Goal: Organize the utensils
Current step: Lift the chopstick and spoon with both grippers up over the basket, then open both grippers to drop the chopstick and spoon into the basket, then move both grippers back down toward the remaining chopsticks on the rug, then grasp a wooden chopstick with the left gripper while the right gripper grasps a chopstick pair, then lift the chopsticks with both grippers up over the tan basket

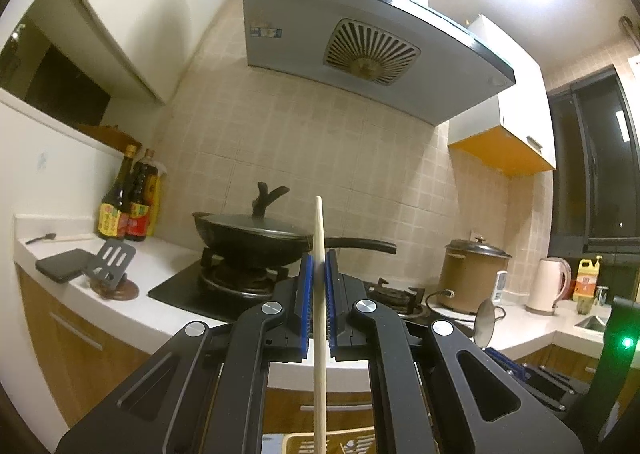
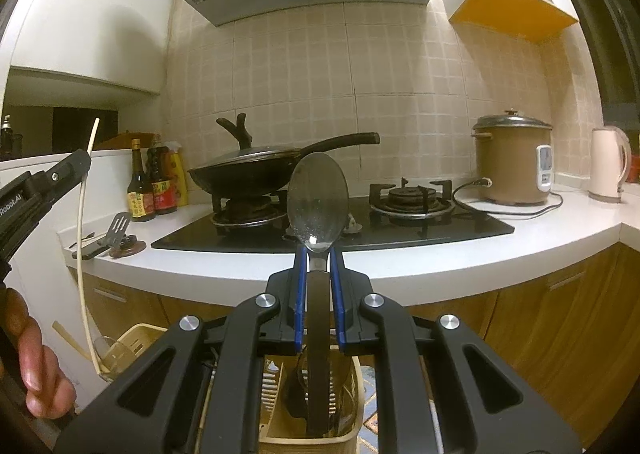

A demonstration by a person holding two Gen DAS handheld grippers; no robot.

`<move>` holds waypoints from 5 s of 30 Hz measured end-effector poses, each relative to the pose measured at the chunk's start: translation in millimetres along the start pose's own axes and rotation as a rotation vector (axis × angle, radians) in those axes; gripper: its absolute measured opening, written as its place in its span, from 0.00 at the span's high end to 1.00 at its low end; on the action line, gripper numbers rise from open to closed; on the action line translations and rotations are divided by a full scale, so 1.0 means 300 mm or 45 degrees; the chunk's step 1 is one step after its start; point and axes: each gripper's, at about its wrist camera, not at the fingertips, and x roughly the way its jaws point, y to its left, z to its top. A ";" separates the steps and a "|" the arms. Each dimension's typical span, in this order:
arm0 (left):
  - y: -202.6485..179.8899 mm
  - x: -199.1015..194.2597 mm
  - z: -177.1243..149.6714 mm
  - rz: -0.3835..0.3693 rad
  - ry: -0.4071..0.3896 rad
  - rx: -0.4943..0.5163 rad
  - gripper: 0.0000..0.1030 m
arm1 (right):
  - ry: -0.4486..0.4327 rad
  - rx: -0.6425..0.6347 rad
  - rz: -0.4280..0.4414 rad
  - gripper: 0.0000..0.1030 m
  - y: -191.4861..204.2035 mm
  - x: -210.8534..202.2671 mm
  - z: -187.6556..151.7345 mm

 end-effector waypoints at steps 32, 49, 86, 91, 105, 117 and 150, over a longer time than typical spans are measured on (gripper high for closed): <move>0.013 -0.012 -0.001 -0.044 -0.011 0.002 0.96 | 0.078 0.020 0.105 0.82 -0.033 -0.048 -0.052; 0.019 -0.048 -0.012 -0.074 0.140 0.037 0.59 | 0.104 0.029 0.101 0.63 -0.071 -0.205 -0.031; 0.199 -0.290 -0.527 -0.017 1.523 -0.044 0.69 | 1.107 0.203 0.027 0.64 -0.079 -0.301 -0.507; 0.125 -0.273 -0.555 0.014 1.550 0.096 0.76 | 1.086 0.128 0.018 0.67 -0.052 -0.308 -0.517; -0.042 -0.287 -0.601 0.032 1.500 0.437 0.93 | 1.122 -0.166 -0.053 0.80 0.044 -0.282 -0.563; 0.018 -0.290 -0.570 -0.231 1.594 0.361 0.96 | 1.227 -0.066 0.073 0.89 -0.050 -0.309 -0.545; -0.115 -0.121 -0.627 -0.261 1.813 0.586 0.95 | 1.448 -0.134 0.150 0.90 0.006 -0.117 -0.487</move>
